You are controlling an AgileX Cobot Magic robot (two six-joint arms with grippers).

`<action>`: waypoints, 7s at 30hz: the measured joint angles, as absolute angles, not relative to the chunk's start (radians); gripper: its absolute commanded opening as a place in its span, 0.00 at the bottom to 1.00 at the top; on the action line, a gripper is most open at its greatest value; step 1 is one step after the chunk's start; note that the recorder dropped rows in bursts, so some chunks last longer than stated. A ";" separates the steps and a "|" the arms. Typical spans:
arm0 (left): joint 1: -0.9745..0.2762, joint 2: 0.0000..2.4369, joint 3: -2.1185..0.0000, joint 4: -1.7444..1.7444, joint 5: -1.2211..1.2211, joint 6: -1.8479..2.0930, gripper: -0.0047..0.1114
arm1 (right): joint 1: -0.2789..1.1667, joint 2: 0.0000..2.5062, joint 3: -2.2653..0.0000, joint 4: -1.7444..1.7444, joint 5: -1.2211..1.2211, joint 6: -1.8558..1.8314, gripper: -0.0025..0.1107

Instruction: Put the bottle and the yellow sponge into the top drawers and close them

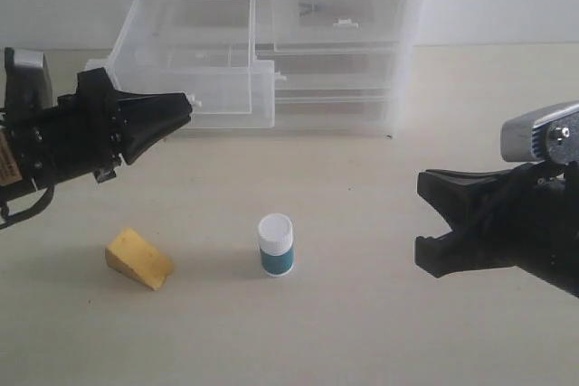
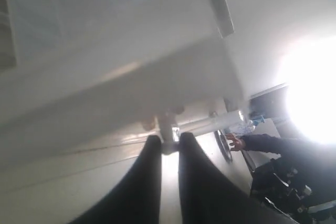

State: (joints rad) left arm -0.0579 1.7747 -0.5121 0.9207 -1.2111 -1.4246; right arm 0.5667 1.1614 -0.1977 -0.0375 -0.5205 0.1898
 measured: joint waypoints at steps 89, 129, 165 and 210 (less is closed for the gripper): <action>0.158 0.643 -0.253 1.257 -0.322 -1.356 0.07 | 1.038 2.276 -1.454 -0.898 -0.015 0.706 0.52; 0.158 0.643 -0.253 1.245 -0.360 -1.375 0.07 | 0.801 1.905 -1.472 -0.929 0.091 0.908 0.85; -0.169 1.449 -0.556 0.827 -0.623 -0.852 0.07 | 0.837 1.533 -1.221 -1.134 0.642 0.872 0.05; -0.174 1.136 -0.457 0.576 -0.561 -0.558 0.07 | 0.213 1.841 -0.755 -0.645 -1.068 1.338 0.41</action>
